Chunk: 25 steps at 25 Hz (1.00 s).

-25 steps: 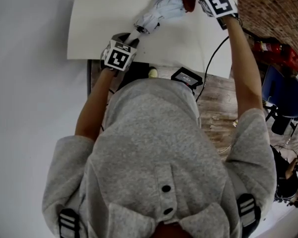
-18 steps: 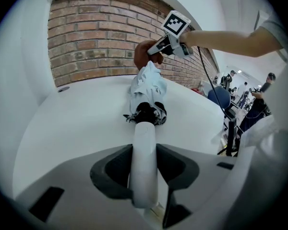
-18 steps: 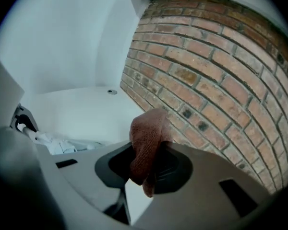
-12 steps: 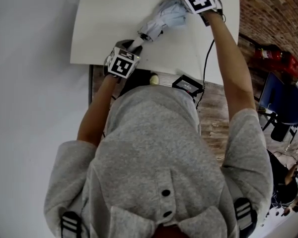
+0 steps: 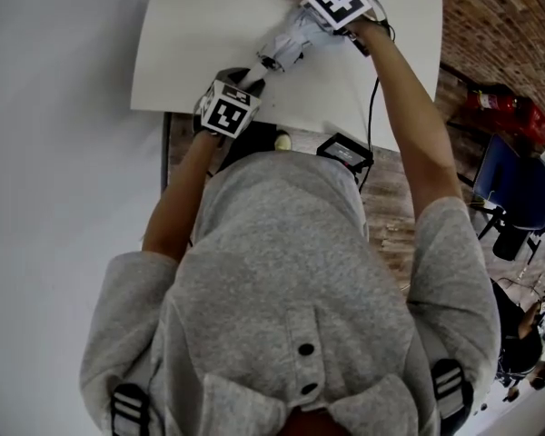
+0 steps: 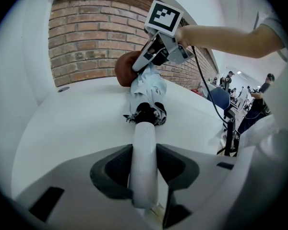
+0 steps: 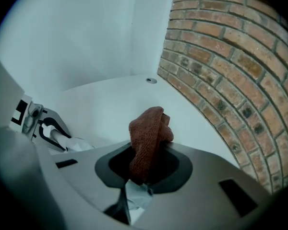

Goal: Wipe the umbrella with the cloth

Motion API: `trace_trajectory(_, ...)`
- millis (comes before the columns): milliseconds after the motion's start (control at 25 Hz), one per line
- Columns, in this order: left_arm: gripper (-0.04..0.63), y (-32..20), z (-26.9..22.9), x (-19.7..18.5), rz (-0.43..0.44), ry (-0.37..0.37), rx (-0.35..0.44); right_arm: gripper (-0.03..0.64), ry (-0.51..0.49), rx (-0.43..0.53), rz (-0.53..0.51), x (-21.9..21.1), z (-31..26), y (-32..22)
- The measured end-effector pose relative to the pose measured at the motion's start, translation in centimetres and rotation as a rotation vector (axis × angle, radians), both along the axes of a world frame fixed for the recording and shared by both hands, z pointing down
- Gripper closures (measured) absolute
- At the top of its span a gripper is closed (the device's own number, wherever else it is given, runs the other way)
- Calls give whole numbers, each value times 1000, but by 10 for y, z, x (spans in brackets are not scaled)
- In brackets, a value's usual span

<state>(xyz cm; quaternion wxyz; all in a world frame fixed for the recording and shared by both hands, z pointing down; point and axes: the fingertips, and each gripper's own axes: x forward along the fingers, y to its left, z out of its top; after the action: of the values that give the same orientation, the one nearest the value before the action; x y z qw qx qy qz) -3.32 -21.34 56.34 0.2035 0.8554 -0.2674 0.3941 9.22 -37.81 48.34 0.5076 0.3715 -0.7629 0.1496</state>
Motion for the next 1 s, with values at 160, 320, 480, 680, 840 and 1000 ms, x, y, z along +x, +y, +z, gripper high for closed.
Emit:
trace_trajectory(160,443,-3,1,0,2,1,0,534,-36,-64,-36,-21,-1,10)
trace_trajectory(320,443,-1,0,1,-1,-2,7,534,-2,-98,-45,-26,11,20)
trace_trajectory(480,443,0,1,2,-1,2,9,534,46,-112,-60,-27,20,32)
trace_trajectory(680,443,1,1,2,2,-2,14,534,52,-122,-82,-38,25,39)
trace_trajectory(840,443,0,0,1,0,-3,16,534,21,-156,-86,-50,27,45)
trace_trajectory(1000,443,0,0,1,-5,-3,20,534,12,-168,-100,-60,29,47)
